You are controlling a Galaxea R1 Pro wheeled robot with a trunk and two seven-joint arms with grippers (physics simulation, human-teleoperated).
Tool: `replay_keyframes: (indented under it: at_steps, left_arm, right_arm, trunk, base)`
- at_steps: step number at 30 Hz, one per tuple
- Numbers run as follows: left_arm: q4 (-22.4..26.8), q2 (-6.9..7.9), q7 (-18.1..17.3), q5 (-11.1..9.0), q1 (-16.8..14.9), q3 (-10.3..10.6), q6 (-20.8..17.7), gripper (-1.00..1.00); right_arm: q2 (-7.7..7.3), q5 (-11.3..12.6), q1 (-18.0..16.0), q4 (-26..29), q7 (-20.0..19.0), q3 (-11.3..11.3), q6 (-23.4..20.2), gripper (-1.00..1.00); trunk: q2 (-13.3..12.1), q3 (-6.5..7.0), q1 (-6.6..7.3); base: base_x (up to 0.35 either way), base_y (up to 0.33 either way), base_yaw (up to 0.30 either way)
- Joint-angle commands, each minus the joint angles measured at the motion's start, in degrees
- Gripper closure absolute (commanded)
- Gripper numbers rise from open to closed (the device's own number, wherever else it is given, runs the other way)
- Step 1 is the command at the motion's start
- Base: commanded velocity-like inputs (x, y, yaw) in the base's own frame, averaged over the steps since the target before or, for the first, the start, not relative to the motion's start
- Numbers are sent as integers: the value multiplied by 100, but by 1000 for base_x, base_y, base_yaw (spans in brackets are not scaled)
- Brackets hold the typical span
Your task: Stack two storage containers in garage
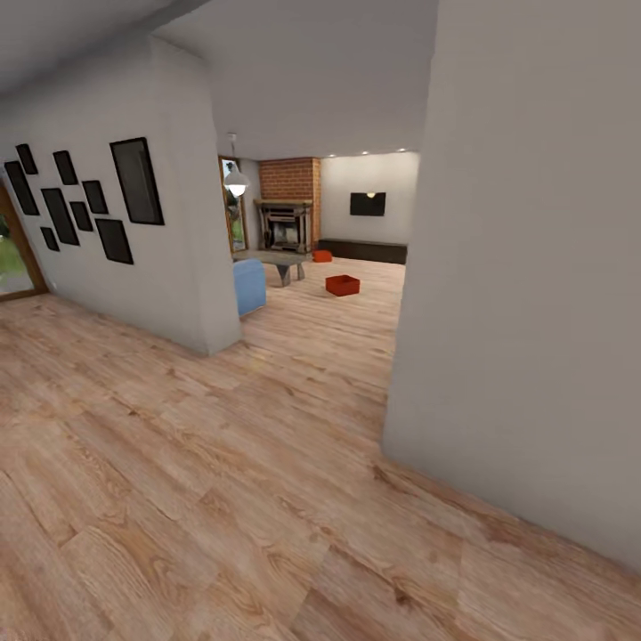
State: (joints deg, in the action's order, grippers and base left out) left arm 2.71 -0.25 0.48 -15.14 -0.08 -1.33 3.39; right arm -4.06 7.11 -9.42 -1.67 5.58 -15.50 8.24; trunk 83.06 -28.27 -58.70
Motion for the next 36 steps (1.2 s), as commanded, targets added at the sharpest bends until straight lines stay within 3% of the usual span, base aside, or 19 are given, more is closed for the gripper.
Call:
replay_keyframes:
  at_steps: [1, 36]
  left_arm:
    - [2, -2, 5, -19, -1, -10, 13, -100]
    - [2, -1, 5, -24, -1, -13, 18, -100]
  right_arm:
    - [2, 60, -7, -18, 2, -49, 36, -100]
    - [-17, 54, -7, -18, 1, -58, 28, -100]
  trunk:
    - [2, -8, -3]
    - [2, -14, -3]
  base:
    - [324, 0, 243]
    - [324, 0, 12]
